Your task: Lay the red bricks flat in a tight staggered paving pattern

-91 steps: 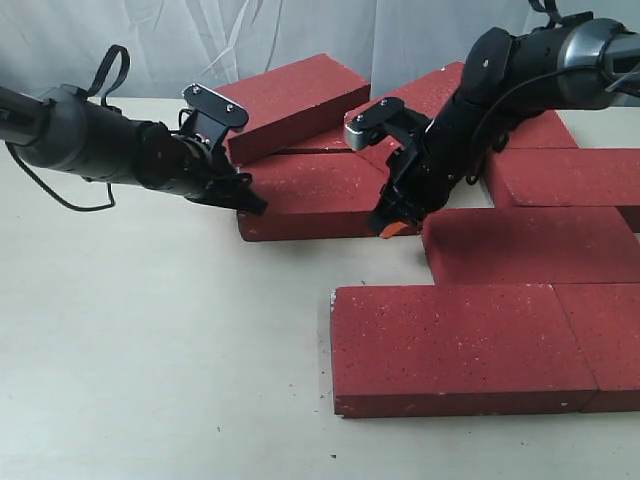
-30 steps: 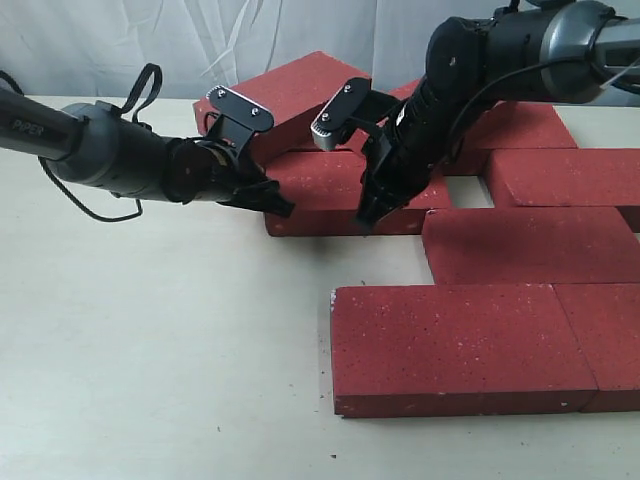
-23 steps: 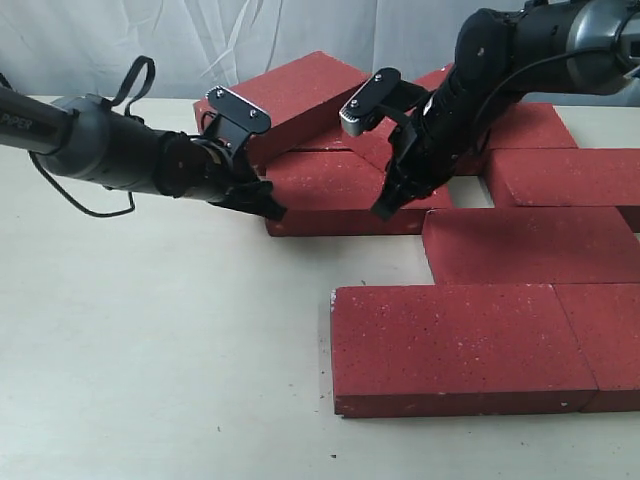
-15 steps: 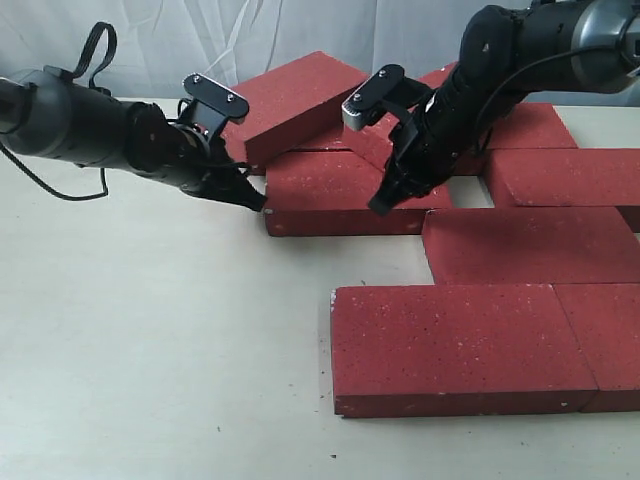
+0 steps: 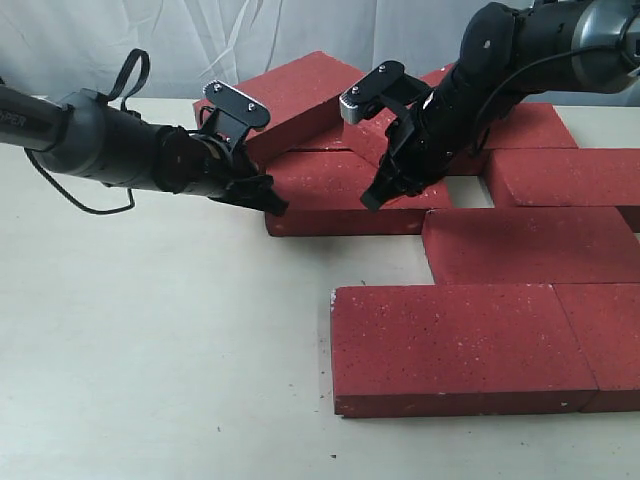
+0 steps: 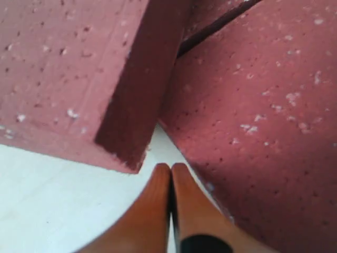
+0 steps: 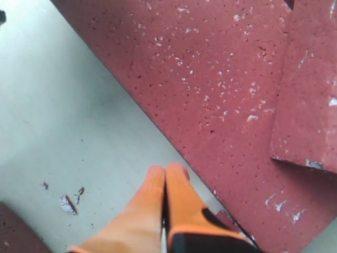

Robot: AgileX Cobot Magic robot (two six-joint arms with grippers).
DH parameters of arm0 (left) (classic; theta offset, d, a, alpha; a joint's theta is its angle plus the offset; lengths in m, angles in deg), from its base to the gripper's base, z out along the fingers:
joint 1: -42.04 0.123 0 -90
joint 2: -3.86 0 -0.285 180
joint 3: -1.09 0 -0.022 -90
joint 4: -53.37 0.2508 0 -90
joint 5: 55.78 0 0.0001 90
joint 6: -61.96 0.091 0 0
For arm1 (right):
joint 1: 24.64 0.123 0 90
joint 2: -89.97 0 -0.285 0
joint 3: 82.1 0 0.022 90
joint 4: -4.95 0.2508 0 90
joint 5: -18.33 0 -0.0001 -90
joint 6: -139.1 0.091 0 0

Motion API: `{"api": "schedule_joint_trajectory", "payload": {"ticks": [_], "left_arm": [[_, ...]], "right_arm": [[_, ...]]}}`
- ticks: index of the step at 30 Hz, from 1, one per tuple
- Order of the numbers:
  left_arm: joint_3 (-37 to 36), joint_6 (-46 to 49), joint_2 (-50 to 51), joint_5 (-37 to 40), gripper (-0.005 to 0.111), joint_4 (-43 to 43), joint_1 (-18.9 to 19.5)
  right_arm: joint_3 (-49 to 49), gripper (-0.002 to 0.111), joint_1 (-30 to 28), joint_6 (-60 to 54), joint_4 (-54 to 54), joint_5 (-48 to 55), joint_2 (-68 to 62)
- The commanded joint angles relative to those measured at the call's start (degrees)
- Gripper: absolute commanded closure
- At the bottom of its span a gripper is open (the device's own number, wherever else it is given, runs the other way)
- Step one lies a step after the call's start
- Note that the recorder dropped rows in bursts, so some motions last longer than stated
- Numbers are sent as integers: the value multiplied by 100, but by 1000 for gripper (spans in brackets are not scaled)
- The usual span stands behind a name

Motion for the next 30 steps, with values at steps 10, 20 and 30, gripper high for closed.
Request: {"api": "schedule_joint_trajectory", "payload": {"ticks": [10, 20, 30], "left_arm": [[15, -27, 193, -534, 107, -62, -174], [15, -27, 205, -699, 107, -30, -402], [26, -27, 205, -1031, 107, -18, -420]], "right_arm": [[-9, 109, -29, -22, 71, -94, 55], [-9, 109, -29, -22, 71, -94, 55], [-9, 109, -19, -22, 329, -109, 55]]}}
